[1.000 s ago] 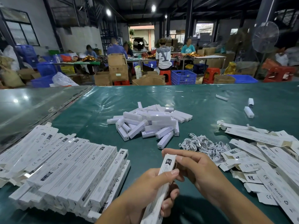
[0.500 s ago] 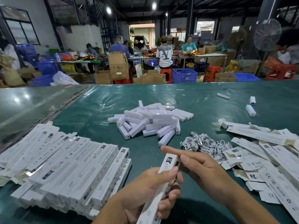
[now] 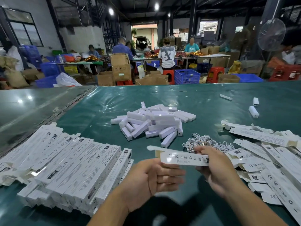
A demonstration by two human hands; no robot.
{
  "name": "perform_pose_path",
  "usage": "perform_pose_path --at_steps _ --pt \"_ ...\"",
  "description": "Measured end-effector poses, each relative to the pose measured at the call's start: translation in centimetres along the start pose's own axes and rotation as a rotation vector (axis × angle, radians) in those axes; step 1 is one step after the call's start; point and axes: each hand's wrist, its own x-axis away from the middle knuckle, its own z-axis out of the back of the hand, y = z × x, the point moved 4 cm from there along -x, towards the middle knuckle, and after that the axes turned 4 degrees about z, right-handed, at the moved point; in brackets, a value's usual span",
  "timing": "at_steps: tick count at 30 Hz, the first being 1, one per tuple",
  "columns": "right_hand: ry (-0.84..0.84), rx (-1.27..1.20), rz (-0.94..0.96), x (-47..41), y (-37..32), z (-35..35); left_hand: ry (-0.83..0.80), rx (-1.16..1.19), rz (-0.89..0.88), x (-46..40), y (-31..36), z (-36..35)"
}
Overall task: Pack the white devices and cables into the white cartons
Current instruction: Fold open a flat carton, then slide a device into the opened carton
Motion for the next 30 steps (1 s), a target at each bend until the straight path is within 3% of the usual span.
perform_pose_path --at_steps 2,4,6,9,12,14,18,21,24,30 --pt "0.022 -0.043 -0.087 0.3 0.9 -0.4 0.154 -0.268 -0.194 -0.2 0.0 0.3" --pt "-0.042 -0.005 -0.123 1.3 2.1 -1.6 0.176 -0.437 -0.423 0.2 0.0 -0.4" --pt "-0.160 -0.031 -0.172 2.6 3.1 -3.1 0.197 -0.436 -0.573 0.8 0.5 -0.8" --pt "-0.452 -0.364 -0.357 4.7 4.0 -5.3 0.297 -0.304 -0.734 1.5 1.4 -0.4" --pt "-0.634 -0.626 -0.499 5.9 4.0 -6.5 0.331 -0.276 -0.819 1.8 1.6 -0.6" --pt "-0.621 -0.374 -0.368 5.0 4.6 -6.4 0.412 -0.317 -0.874 2.1 2.1 -0.4" --pt "-0.358 0.876 0.395 -0.7 1.1 -8.0 0.617 -0.469 -0.880 2.3 2.5 0.5" --pt "-0.205 1.309 0.423 -5.6 0.1 -10.4 0.629 -0.506 -0.776 1.2 1.6 0.7" --pt "-0.116 1.548 0.424 -8.8 0.9 -11.5 0.597 -0.481 -0.718 0.3 1.0 1.0" --pt "-0.207 1.553 0.272 -10.0 1.1 -9.8 0.578 -0.471 -0.720 0.0 0.9 1.3"
